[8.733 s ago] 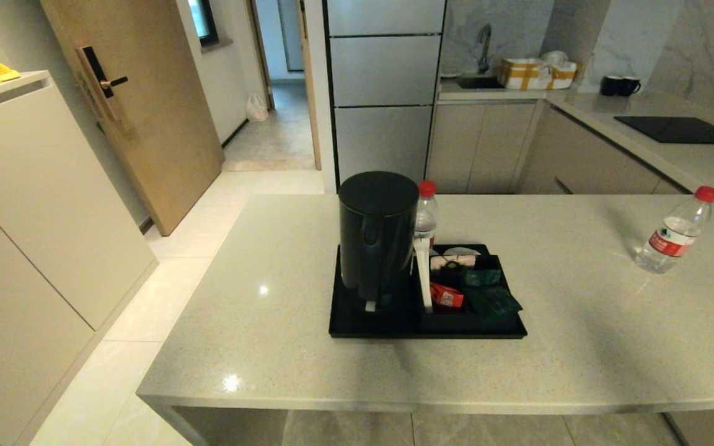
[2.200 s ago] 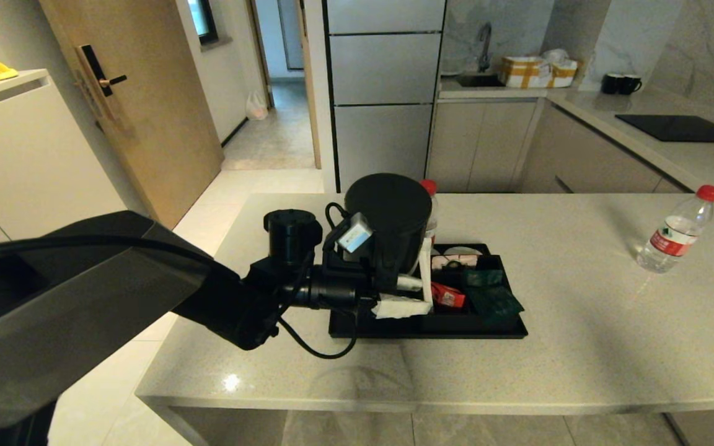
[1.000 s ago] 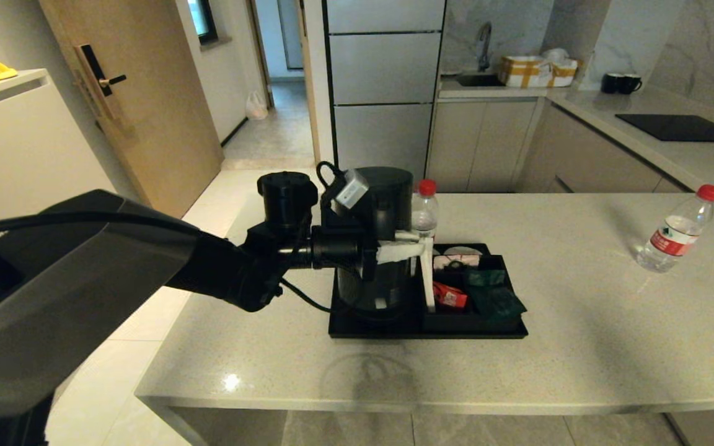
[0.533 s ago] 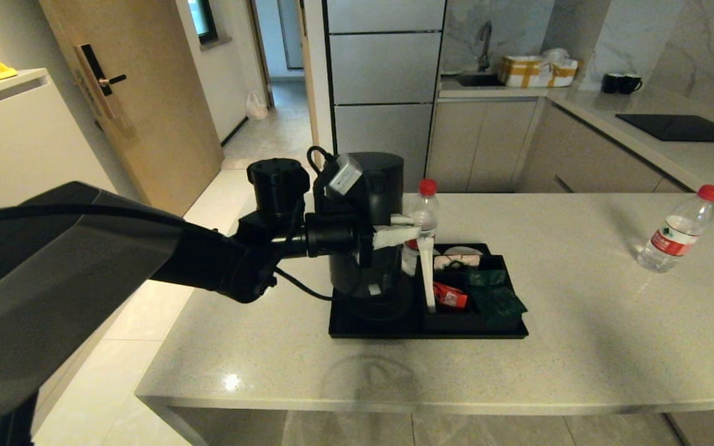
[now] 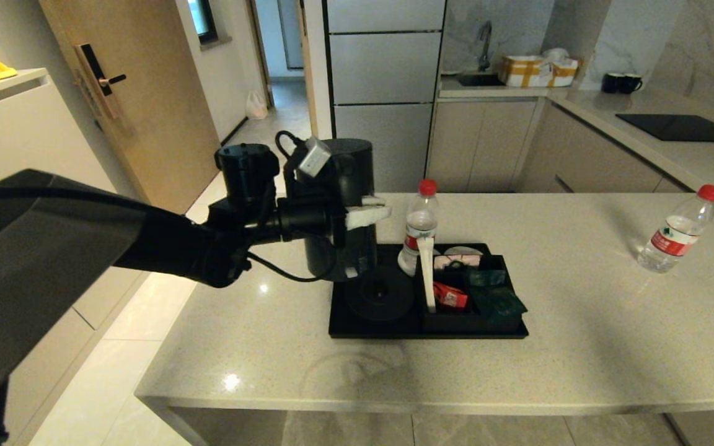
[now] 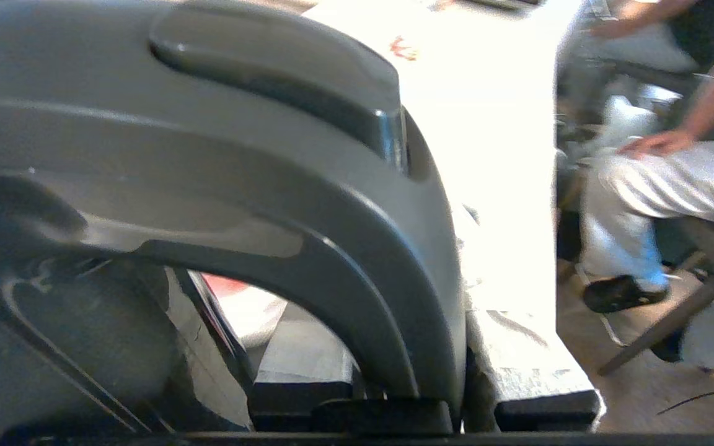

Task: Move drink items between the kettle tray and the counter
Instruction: Place it on the left

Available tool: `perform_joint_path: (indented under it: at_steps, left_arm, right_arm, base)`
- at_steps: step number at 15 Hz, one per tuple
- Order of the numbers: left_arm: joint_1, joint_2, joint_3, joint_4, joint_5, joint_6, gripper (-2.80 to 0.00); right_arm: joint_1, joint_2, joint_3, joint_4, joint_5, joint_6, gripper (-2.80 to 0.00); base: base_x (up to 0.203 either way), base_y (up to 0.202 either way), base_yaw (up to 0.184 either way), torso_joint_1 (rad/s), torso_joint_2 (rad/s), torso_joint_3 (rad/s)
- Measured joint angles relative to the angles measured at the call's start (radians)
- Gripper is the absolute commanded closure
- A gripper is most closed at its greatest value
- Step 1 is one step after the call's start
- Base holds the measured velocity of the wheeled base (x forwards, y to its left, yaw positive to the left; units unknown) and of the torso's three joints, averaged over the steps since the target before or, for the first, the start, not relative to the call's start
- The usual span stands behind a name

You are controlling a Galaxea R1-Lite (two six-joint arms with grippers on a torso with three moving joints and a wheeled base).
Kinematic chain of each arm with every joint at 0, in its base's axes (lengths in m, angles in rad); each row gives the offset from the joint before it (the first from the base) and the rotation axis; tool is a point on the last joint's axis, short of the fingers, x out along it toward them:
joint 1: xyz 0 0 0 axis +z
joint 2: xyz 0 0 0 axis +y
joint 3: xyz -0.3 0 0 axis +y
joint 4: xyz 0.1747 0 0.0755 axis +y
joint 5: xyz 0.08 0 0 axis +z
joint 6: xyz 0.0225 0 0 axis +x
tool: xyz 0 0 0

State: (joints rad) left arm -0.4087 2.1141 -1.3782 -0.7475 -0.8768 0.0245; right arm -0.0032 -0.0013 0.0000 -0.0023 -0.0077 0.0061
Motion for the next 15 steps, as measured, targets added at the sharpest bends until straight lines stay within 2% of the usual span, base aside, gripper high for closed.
perform_joint_path:
  at_steps: [3,6,8,11,15]
  left_arm:
    - [0.081,-0.037,0.071,0.017,-0.005,0.013,0.0]
    - [0.149,-0.067,0.171,0.019,-0.006,0.099,0.0]
    - [0.176,-0.073,0.241,0.021,-0.006,0.168,0.0]
    - [0.219,-0.071,0.311,0.013,-0.009,0.235,0.0]
    - [0.249,-0.063,0.412,-0.029,-0.049,0.263,0.0]
  right_arm:
    - [0.0,0.0,0.0,0.0,0.0,0.0,0.0]
    - [0.0,0.0,0.0,0.0,0.0,0.0,0.0]
    - [0.0,0.0,0.0,0.0,0.0,0.0,0.0]
    - [0.0,0.0,0.0,0.0,0.0,0.0,0.0]
    - [0.0,0.0,0.0,0.0,0.0,0.0,0.0]
  base:
    - [0.0,0.0,0.0,0.0,0.0,0.0]
    - [0.0,0.0,0.0,0.0,0.0,0.0]
    - [0.0,0.0,0.0,0.0,0.0,0.0]
    - [0.0,0.0,0.0,0.0,0.0,0.0]
    - [0.0,0.0,0.0,0.0,0.0,0.0]
